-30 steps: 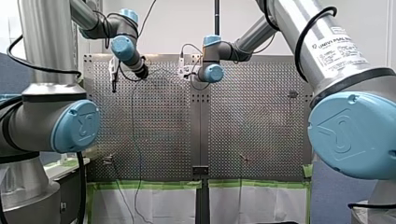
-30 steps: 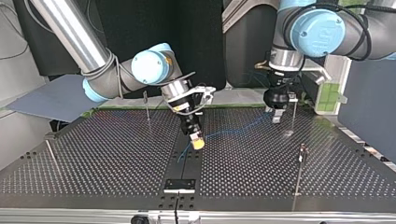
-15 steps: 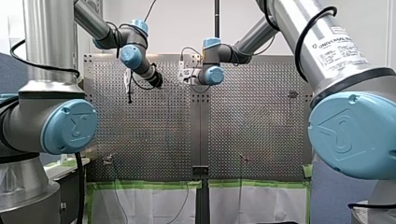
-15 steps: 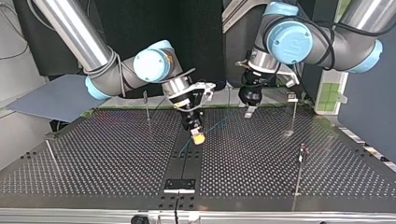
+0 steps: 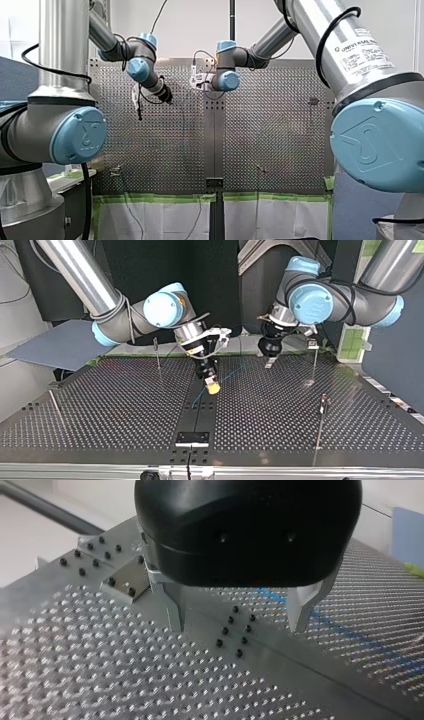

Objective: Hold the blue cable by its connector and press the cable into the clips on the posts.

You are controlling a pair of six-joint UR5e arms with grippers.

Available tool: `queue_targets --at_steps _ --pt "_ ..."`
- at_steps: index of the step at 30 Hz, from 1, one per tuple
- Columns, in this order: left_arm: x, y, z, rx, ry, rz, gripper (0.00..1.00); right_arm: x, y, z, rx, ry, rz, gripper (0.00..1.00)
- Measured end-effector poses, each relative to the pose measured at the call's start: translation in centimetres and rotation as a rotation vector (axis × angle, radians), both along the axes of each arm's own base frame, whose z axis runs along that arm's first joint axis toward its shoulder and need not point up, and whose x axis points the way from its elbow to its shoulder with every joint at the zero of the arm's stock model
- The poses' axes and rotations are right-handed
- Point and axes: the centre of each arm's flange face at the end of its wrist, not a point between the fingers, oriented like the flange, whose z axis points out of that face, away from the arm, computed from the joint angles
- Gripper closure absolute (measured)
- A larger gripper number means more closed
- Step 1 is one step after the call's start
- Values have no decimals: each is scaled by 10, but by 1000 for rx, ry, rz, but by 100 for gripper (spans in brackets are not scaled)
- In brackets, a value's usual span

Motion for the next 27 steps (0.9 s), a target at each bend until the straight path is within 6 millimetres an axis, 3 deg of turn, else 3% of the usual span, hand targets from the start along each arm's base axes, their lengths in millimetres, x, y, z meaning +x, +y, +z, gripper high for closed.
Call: queue_targets --at_steps 12,27 --pt "27 29 6 -132 -66 11 0 0 0 0 -1 1 -1 100" --pt "35 21 12 -277 -95 -87 0 0 0 0 -3 4 0 100"
